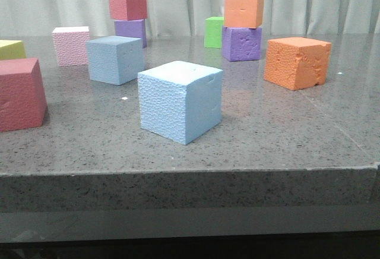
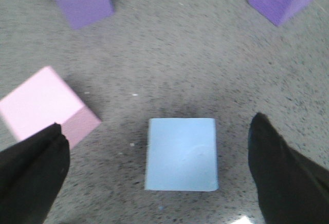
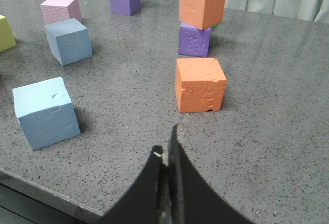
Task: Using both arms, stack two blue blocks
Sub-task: 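Move the left gripper over the far light blue cube, then lower the left gripper and grasp the far light blue cube, then lift the cube with the left gripper and place it atop the other blue cube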
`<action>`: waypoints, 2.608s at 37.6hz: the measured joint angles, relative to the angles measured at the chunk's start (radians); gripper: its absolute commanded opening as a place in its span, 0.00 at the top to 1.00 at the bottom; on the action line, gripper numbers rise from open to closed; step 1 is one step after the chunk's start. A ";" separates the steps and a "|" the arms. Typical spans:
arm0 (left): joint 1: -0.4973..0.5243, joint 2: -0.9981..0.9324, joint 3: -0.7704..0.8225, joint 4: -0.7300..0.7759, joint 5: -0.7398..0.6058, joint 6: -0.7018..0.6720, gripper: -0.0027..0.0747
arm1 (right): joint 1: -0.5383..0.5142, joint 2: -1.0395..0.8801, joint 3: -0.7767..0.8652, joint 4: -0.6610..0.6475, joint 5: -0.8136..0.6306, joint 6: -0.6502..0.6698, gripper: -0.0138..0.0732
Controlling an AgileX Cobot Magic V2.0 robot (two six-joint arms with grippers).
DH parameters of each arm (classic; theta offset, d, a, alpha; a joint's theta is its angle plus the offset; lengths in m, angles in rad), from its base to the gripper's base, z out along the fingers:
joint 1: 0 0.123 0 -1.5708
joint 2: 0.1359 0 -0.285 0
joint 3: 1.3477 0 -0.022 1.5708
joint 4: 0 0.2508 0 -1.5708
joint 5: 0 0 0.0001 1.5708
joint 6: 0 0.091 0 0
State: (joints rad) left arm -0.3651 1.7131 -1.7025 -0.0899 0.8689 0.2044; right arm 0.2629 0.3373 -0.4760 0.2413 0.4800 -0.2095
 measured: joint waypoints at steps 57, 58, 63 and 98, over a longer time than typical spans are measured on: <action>-0.018 0.320 -0.210 0.033 0.211 0.014 0.59 | 0.000 0.000 0.000 0.000 0.003 0.000 0.92; -0.018 0.320 -0.215 0.035 0.226 0.014 0.59 | 0.000 0.000 0.000 0.000 0.003 0.000 0.92; -0.018 0.318 -0.273 0.037 0.304 0.014 0.59 | 0.000 0.000 0.000 0.000 0.006 0.000 0.92; -0.177 0.009 -0.204 -0.117 0.393 -0.019 0.63 | 0.000 0.000 0.000 0.000 0.006 0.000 0.92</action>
State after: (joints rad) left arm -0.5418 1.7221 -1.9062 -0.2065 1.2618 0.1857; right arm 0.2629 0.3373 -0.4760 0.2413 0.4856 -0.2095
